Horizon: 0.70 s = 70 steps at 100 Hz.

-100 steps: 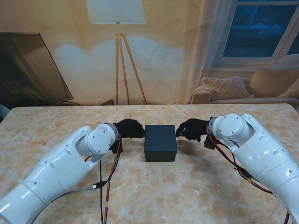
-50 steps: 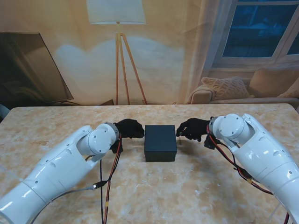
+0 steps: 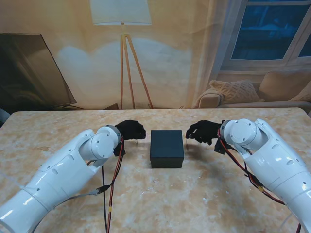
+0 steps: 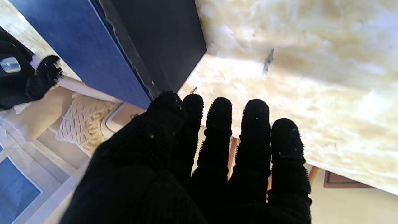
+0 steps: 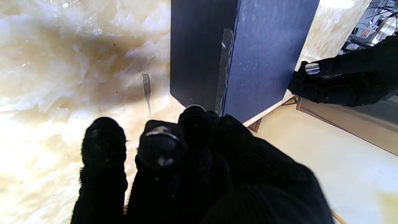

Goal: Pack mini donuts into a plastic bag, tie the opening and put the bag into the gift box

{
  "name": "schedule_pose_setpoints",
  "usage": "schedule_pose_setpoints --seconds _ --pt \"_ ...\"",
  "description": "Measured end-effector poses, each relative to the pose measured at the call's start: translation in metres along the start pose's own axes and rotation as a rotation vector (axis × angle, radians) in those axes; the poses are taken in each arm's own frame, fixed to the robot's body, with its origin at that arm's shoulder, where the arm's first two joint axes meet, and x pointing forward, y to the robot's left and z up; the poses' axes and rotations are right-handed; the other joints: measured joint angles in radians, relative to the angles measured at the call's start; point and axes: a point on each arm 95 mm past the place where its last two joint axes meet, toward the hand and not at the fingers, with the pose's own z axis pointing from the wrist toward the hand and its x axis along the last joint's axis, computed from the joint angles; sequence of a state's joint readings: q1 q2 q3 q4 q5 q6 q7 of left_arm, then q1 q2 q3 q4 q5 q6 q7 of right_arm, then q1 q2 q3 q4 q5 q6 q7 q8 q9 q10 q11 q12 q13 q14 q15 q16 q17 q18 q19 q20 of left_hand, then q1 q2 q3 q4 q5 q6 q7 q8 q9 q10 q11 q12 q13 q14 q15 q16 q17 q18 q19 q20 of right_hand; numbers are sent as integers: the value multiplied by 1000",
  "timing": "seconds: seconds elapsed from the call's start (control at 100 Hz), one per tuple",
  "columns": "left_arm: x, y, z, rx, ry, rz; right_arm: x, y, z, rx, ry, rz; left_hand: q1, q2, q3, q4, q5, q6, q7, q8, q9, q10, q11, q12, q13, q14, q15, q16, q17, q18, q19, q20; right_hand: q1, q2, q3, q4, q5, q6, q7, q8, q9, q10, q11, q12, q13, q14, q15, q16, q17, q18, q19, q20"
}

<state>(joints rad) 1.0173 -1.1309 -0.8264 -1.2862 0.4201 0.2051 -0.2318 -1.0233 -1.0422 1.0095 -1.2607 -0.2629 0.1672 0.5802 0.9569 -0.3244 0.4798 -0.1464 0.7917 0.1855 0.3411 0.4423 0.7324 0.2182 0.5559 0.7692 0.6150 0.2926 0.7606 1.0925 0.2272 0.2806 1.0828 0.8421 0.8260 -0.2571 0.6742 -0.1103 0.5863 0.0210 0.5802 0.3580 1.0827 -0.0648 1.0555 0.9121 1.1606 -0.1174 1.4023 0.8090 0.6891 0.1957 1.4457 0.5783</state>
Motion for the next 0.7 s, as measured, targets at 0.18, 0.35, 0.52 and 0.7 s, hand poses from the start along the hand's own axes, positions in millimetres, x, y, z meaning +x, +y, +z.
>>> schedule_pose_setpoints --seconds 0.18,0.35,0.52,0.7 --pt "-2 -10 -5 69 22 8 1 3 -3 -42 10 -18 0 0 0 0 -26 -12 -11 0 0 -24 11 71 0 -1 0 0 -1 0 0 0 0 1 -21 0 -9 -26 -9 0 0 0 0 0 0 0 0 0 0 0 0 0" --pt "2 -11 -9 85 51 15 3 6 -4 -67 29 -16 0 1 0 0 -24 -26 -18 0 0 -36 12 114 1 -13 4 0 2 0 7 0 0 1 -23 0 -10 -81 -9 0 0 -1 0 0 0 0 0 0 0 0 0 0" --pt "7 -11 -10 113 88 9 6 4 0 -57 49 -3 -1 11 0 0 -42 -41 -19 -10 0 -48 12 141 3 -21 17 5 6 -7 9 0 0 1 -23 0 -10 -119 -8 8 0 -1 0 0 0 0 0 0 0 0 0 0" --pt "12 -3 -7 88 111 2 8 3 6 -40 53 0 -1 11 0 0 -49 -59 -19 -20 0 -58 12 153 4 -32 17 7 9 -8 11 0 0 1 -23 0 -10 -120 0 8 0 -2 0 0 0 0 0 0 0 0 0 0"
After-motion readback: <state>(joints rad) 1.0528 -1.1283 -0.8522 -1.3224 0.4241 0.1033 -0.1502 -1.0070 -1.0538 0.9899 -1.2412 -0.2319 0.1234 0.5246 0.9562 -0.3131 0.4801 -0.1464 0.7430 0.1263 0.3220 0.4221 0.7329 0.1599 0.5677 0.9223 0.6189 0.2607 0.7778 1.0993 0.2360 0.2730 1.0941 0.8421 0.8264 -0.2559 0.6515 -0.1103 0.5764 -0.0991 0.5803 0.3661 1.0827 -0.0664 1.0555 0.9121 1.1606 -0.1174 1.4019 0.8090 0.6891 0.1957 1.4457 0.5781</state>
